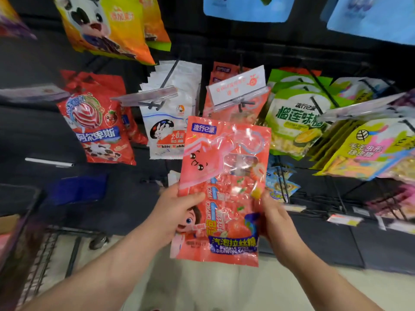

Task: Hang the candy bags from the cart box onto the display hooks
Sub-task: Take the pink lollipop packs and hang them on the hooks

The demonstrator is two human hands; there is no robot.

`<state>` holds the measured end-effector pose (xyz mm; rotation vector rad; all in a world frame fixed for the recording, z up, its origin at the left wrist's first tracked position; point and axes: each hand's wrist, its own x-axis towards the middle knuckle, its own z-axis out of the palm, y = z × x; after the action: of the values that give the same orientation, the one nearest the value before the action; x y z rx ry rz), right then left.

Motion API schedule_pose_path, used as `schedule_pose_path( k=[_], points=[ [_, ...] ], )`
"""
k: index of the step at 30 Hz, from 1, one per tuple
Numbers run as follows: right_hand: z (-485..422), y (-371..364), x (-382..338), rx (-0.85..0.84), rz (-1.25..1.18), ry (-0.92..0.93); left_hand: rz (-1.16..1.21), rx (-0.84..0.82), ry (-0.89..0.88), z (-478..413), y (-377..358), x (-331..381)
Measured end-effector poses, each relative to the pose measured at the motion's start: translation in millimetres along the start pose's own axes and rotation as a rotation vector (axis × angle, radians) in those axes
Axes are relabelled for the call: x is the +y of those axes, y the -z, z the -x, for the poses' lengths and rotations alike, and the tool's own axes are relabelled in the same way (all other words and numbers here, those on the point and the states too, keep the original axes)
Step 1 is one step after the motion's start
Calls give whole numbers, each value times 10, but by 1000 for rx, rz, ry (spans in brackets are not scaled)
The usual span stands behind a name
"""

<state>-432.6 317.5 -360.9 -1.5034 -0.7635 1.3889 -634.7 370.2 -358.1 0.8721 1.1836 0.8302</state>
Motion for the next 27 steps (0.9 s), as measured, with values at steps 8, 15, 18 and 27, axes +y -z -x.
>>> schedule_pose_path(
  k=[8,15,18,27],
  points=[
    [45,-3,-146,91,10,200,-27,-10,-5,-116,-197,136],
    [-27,-14,-207,83,-3,226,-34,-9,-7,-177,-217,221],
    [-46,-23,-224,87,-45,200,-39,-10,-16,-214,-225,232],
    [-113,4,-225,121,21,212,-47,-8,-5,-282,-234,219]
  ],
)
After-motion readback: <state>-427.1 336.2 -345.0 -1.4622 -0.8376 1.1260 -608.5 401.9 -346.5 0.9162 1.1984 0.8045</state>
